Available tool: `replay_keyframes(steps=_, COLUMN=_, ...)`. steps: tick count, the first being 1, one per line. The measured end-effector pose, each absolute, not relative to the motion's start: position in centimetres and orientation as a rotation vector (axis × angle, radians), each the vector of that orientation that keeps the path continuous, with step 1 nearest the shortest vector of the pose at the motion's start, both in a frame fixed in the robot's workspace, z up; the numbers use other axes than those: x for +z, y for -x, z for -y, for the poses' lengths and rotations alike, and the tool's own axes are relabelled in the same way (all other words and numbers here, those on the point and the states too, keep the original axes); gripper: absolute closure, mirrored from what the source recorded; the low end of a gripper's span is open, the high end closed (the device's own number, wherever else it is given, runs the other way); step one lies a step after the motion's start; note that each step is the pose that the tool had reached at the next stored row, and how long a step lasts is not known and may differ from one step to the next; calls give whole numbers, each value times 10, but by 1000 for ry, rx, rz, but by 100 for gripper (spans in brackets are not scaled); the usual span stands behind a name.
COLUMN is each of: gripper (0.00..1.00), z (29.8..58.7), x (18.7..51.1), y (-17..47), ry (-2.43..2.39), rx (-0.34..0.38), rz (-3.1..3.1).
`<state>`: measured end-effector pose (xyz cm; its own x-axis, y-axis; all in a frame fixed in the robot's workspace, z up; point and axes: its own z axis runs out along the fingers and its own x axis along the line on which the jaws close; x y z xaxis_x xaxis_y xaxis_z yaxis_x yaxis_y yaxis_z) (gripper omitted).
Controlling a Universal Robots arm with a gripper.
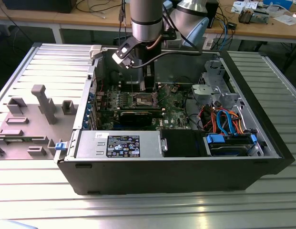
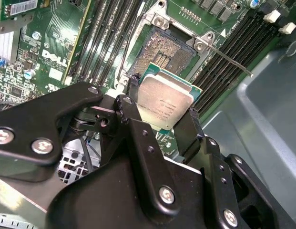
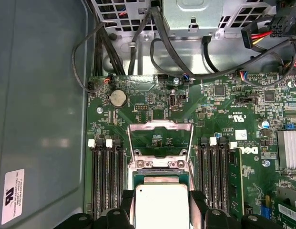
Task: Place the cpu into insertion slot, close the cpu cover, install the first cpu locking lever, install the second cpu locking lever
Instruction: 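Place the cpu into insertion slot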
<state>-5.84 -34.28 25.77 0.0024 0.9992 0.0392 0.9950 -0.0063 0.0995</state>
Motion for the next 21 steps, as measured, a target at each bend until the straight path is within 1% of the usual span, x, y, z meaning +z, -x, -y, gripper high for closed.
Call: replay_keyframes(steps=21, gripper=45, z=342, x=234, y=63, ry=-2196, rx=152, rz=-2181)
